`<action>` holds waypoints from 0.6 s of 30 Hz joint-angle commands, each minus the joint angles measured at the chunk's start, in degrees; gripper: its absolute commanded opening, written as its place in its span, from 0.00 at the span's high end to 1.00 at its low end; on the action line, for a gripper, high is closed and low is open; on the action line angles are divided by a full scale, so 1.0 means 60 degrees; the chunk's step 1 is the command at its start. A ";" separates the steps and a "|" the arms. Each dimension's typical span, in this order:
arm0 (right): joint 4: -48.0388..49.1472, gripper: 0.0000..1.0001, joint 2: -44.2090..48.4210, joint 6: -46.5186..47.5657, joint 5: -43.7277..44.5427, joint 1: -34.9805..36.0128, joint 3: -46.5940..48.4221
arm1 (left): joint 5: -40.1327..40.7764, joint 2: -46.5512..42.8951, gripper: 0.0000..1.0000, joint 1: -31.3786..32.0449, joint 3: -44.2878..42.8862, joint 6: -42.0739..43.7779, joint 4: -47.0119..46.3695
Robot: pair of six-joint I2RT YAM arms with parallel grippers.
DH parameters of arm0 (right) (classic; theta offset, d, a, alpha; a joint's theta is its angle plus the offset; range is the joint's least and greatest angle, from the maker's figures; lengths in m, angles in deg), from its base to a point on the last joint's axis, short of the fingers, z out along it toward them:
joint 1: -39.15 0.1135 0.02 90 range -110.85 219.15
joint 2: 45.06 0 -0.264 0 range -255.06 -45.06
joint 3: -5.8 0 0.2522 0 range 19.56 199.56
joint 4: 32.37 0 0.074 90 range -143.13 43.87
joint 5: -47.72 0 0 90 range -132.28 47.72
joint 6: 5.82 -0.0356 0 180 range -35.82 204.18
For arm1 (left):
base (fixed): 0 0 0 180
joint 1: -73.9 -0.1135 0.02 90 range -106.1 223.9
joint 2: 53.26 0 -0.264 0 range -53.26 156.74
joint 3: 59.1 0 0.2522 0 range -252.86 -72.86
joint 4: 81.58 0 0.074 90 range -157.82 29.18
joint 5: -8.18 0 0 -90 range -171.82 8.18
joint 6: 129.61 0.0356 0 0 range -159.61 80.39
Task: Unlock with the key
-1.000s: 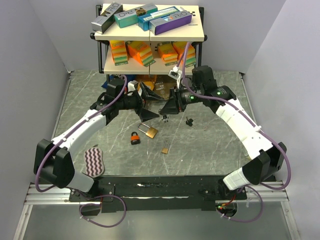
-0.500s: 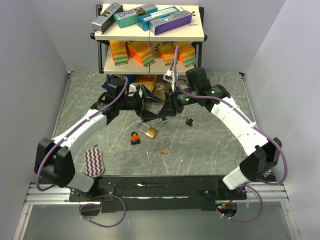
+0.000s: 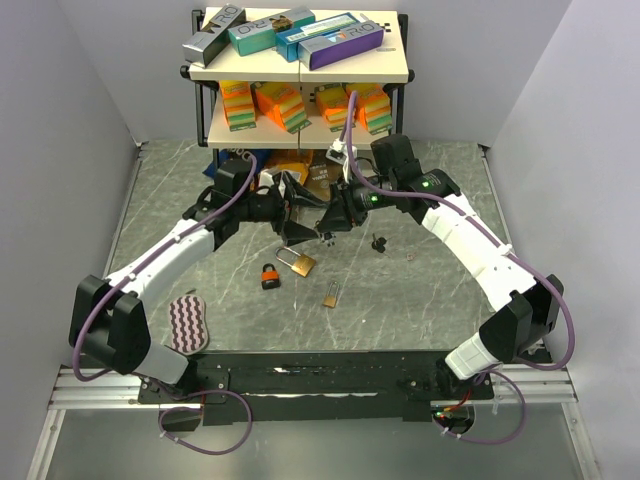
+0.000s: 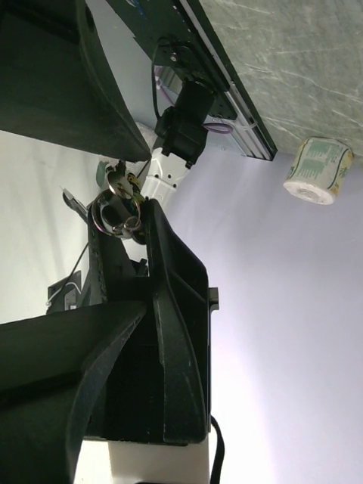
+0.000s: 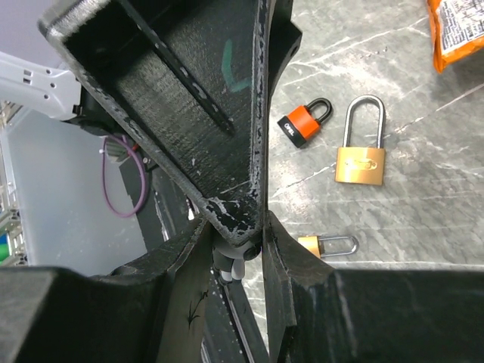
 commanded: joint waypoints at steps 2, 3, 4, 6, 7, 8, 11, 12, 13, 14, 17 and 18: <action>0.0456 1.00 0.0196 -0.0077 0.0204 0.0061 0.0055 | -0.0103 -0.0093 0.12 0.0047 0.0331 -0.0614 -0.0087; 0.0456 1.00 0.0254 -0.0063 0.0306 0.0076 0.0055 | -0.0089 -0.0137 0.10 0.0047 0.0375 -0.0600 -0.0044; 0.0456 1.00 0.0284 -0.0048 0.0351 0.0047 0.0070 | -0.0088 -0.0122 0.09 0.0047 0.0390 -0.0571 0.0015; 0.0441 1.00 0.0357 0.0025 0.0366 0.0061 0.0084 | -0.0088 -0.0137 0.07 0.0047 0.0448 -0.0541 0.0132; 0.0470 1.00 0.0372 0.0040 0.0366 0.0076 0.0070 | -0.0088 -0.0122 0.06 0.0047 0.0449 -0.0556 0.0103; 0.0471 1.00 0.0386 0.0040 0.0366 0.0047 0.0070 | -0.0103 -0.0122 0.05 0.0047 0.0449 -0.0585 0.0074; 0.0544 1.00 0.0431 0.0011 0.0278 0.0061 -0.0003 | -0.0030 -0.0093 0.04 0.0047 0.0376 -0.0571 0.0074; 0.0573 1.00 0.0416 -0.0004 0.0249 0.0076 -0.0047 | -0.0015 -0.0064 0.04 0.0047 0.0332 -0.0585 0.0045; 0.0631 1.00 0.0430 -0.0018 0.0234 0.0076 -0.0120 | -0.0001 -0.0049 0.04 0.0047 0.0303 -0.0614 -0.0057; 0.0661 1.00 0.0431 -0.0062 0.0176 0.0061 -0.0150 | 0.0043 -0.0035 0.04 0.0047 0.0317 -0.0702 -0.0130; 0.0851 1.00 0.0503 -0.0223 0.0190 0.0061 -0.0267 | 0.0189 -0.0049 0.05 0.0047 0.0390 -0.0936 -0.0497; 0.0895 1.00 0.0533 -0.0267 0.0219 0.0061 -0.0311 | 0.0248 -0.0093 0.05 0.0047 0.0492 -0.0980 -0.0555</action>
